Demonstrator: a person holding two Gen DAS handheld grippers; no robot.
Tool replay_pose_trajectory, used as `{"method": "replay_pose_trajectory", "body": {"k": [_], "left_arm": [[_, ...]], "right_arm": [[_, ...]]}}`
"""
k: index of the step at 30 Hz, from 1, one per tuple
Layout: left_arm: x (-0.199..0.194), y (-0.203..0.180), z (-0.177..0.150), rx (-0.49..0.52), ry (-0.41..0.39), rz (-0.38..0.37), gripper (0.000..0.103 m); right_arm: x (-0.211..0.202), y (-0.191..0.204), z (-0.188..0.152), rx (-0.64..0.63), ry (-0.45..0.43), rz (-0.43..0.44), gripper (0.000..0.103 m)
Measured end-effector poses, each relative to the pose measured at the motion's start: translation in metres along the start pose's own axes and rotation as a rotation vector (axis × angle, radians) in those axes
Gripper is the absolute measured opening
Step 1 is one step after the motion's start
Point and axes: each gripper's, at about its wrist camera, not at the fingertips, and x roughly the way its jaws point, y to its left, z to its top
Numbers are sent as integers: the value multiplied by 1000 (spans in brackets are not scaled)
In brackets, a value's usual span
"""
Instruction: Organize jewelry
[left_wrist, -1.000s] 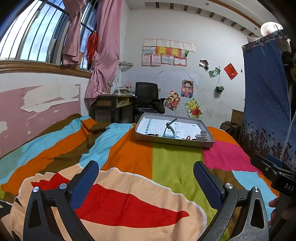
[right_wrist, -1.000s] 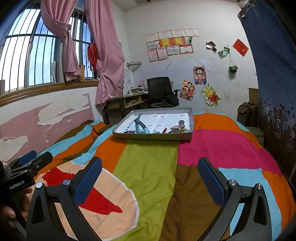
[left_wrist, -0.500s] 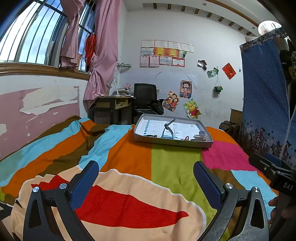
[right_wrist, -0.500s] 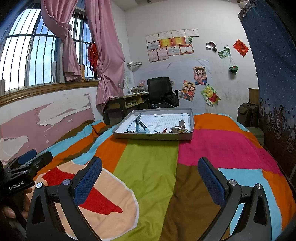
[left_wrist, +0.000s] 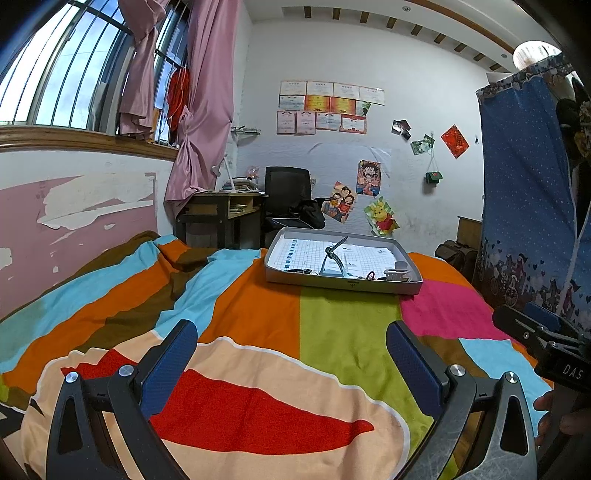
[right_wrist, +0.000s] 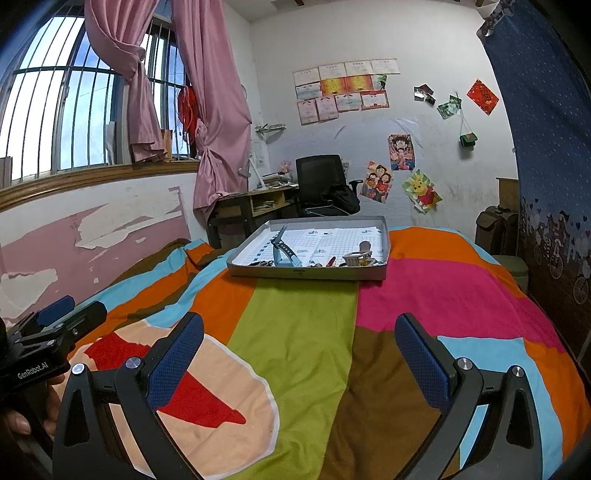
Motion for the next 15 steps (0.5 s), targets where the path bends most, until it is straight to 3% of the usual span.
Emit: {"method": "replay_pose_trajectory", "body": {"k": [15], "left_arm": [[2, 1, 5, 7, -5, -6, 103]], "right_arm": [[1, -1, -1, 1, 0, 0, 102]]}}
